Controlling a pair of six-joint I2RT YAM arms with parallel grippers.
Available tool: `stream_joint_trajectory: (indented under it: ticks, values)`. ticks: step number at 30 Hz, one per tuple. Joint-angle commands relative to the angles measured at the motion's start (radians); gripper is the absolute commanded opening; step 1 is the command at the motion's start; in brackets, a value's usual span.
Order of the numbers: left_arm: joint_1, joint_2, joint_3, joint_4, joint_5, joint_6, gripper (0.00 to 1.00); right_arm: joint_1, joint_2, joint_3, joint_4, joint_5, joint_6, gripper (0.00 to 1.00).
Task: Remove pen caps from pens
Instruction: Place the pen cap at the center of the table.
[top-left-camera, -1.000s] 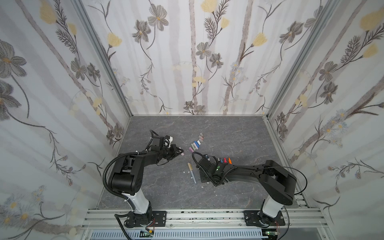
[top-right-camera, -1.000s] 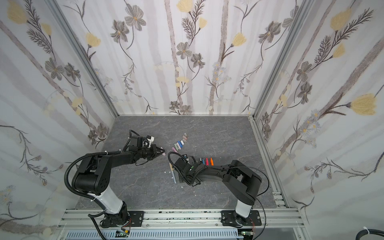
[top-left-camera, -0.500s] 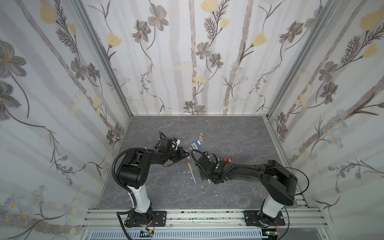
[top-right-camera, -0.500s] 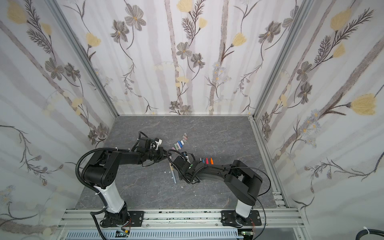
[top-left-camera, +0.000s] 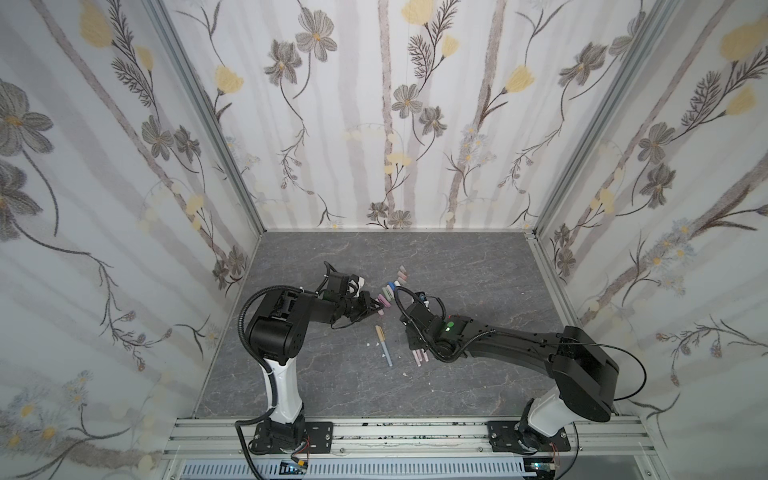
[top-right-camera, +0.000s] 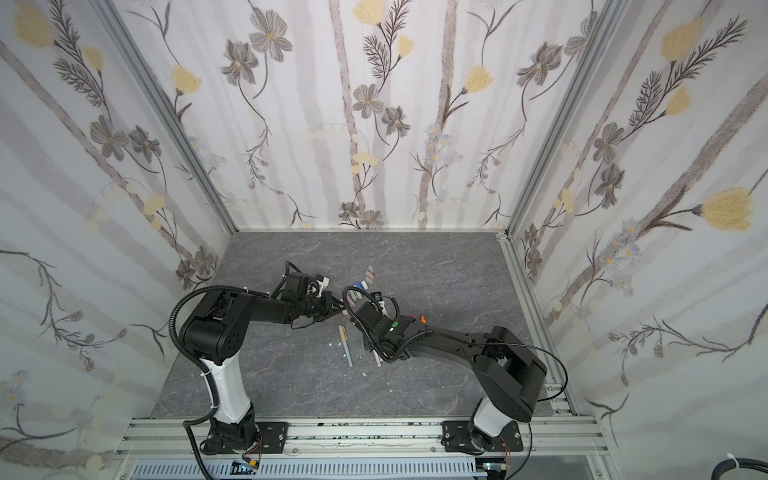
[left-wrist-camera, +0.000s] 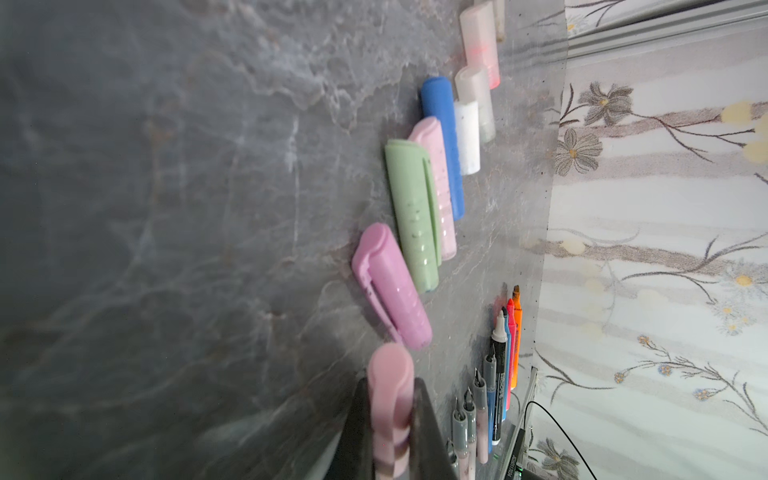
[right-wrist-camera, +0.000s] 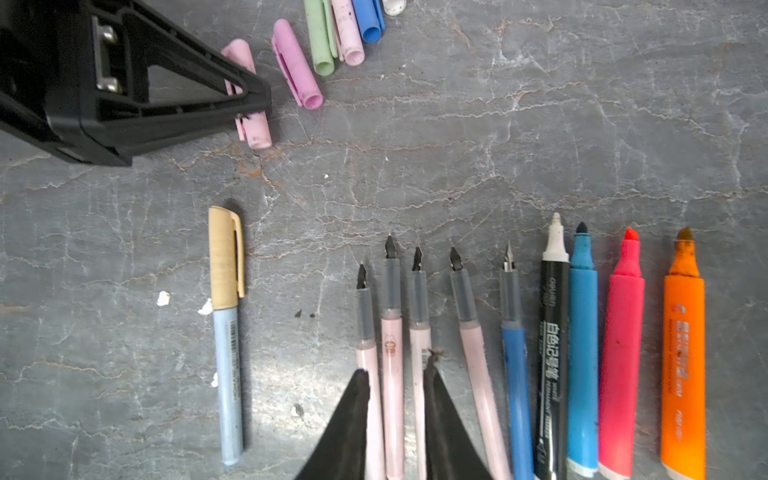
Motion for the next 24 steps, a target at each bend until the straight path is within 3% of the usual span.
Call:
stream_joint_trajectory:
  ticks: [1, 9, 16, 24]
  values:
    - [0.001, 0.026, 0.034, 0.012, -0.010, 0.002, 0.09, -0.005, -0.024, -0.011, 0.003, 0.013, -0.008, 0.24]
    - [0.001, 0.068, 0.080, 0.004, -0.015, 0.002, 0.15, -0.007, -0.044, -0.029, 0.016, 0.003, -0.008, 0.24]
    - [0.004, 0.069, 0.084, -0.008, -0.011, 0.007, 0.27, -0.007, -0.033, -0.034, 0.063, -0.047, -0.030, 0.24]
    - [0.016, 0.026, 0.083, -0.036, 0.002, 0.020, 0.30, 0.003, -0.024, -0.025, 0.096, -0.087, -0.057, 0.25]
